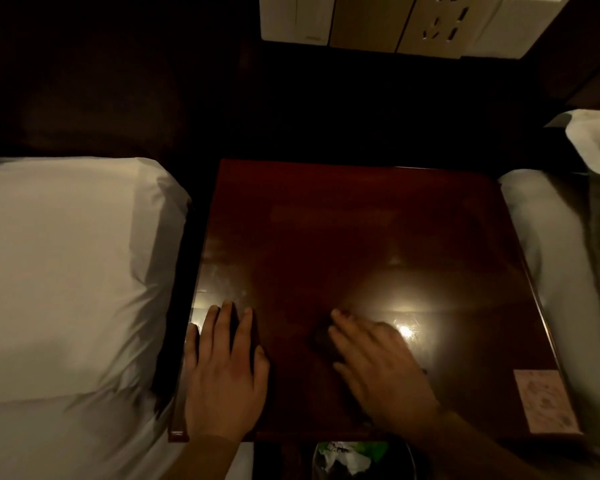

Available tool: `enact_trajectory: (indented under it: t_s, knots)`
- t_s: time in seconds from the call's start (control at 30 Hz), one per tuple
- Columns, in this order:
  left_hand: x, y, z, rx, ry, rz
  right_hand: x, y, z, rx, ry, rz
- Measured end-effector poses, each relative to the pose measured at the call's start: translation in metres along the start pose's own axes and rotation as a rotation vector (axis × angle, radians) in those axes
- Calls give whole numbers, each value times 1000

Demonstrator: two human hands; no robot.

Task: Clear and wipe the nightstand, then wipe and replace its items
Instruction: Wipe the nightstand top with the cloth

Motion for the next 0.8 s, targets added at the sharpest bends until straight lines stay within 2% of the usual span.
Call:
enact_trajectory:
  t_s: [0.03, 0.07, 0.13, 0.2, 0.27, 0.4, 0.47, 0.53, 0.6, 0.67, 0.73, 0.8]
  knots:
    - [0, 1, -1, -8, 0, 3, -2, 0, 18, 27, 70, 72]
    - [0, 2, -1, -16, -1, 5, -5, -1, 38, 43, 223, 103]
    - [0, 5, -1, -25, 3, 11, -13, -5, 74, 81, 589, 59]
    - [0, 5, -3, -22, 7, 13, -17, -2, 73, 90, 802, 33]
    - [0, 5, -2, -21, -1, 5, -22, -1, 40, 95, 809, 56]
    - [1, 3, -1, -18, -5, -9, -32, 2, -47, 80, 548, 17]
    - [1, 2, 0, -14, -8, -19, -36, 2, -52, 85, 379, 30]
    - [0, 2, -1, -9, -8, -23, -38, -4, -25, 125, 262, 46]
    - [-1, 3, -1, -5, -6, -36, -36, -9, 12, 183, 327, 57]
    - [-1, 3, -1, -1, -8, -42, -35, -14, 30, 185, 527, 51]
    - [-1, 1, 0, 20, -14, -50, -36, -14, 17, 177, 621, 31]
    - [0, -3, 1, 94, -21, -41, -41, -13, -14, 143, 591, 16]
Point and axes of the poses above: each hand's wrist, its own x-axis away from the middle knuckle, its own y-axis out of the palm, z = x × y, the point moved 1 cm from there along -x, towards the middle knuckle, and after that the axes turned 12 degrees about x, right-handed, at the moved point
